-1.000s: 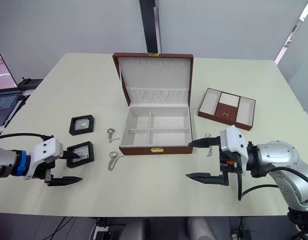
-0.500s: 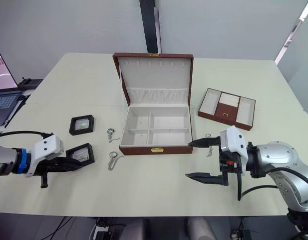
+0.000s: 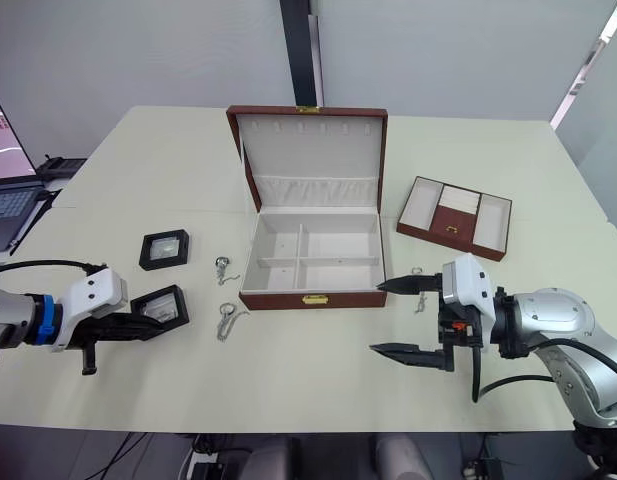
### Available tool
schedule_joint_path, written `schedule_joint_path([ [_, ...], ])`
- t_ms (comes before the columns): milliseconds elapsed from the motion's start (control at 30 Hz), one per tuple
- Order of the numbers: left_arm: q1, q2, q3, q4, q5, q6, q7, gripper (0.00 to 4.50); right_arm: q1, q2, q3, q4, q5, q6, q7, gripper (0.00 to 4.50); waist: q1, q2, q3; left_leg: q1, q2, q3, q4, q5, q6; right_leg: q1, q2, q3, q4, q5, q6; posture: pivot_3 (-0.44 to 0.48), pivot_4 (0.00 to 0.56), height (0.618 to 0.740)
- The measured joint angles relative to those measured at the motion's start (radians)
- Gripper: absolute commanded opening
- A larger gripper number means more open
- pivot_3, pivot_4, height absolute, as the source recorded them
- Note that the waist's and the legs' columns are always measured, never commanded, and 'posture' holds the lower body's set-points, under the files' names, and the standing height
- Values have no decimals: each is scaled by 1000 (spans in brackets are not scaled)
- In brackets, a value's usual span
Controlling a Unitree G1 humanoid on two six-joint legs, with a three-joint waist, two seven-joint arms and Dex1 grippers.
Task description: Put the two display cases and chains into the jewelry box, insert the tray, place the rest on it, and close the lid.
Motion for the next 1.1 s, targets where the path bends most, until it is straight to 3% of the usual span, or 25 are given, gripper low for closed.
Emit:
schedule_joint_path([
  [200, -56, 32, 0, -26, -5, 40, -44, 24, -1, 9, -1, 21, 3, -13, -2, 4500, 0, 0, 0, 0, 0, 0, 0, 0, 0, 0, 0, 0, 0, 0, 0, 0, 150, 740],
  [567, -426, 44, -96, -73, -6, 181, -115, 24, -26, 5, -75, 29, 76, 54, -103, 4500, 5, 0, 0, -1, 0, -1, 0, 0, 0, 0, 1, 0, 0, 0, 0, 0, 150, 740],
  [700, -596, -69, -183, -96, -5, 205, -139, 24, 2, 2, -98, 13, 75, 80, -168, 4500, 17, 0, 0, -1, -1, -1, 1, 0, 0, 1, 1, 0, 0, 0, 0, 0, 150, 740],
  [900, -742, -217, -295, -106, 12, 261, -151, 24, 23, 2, -125, -24, 74, 119, -277, 4500, 17, -1, 0, -1, -1, -2, 2, 0, 0, 1, 1, 0, 0, 0, 0, 0, 150, 740],
  [1100, -841, -377, -399, 34, 101, 211, -116, 24, 87, -1, -143, -62, 72, 160, -354, 4500, 18, -1, 0, -1, -2, -3, 2, 0, 0, 1, 1, 1, 0, 0, 0, 0, 150, 740],
])
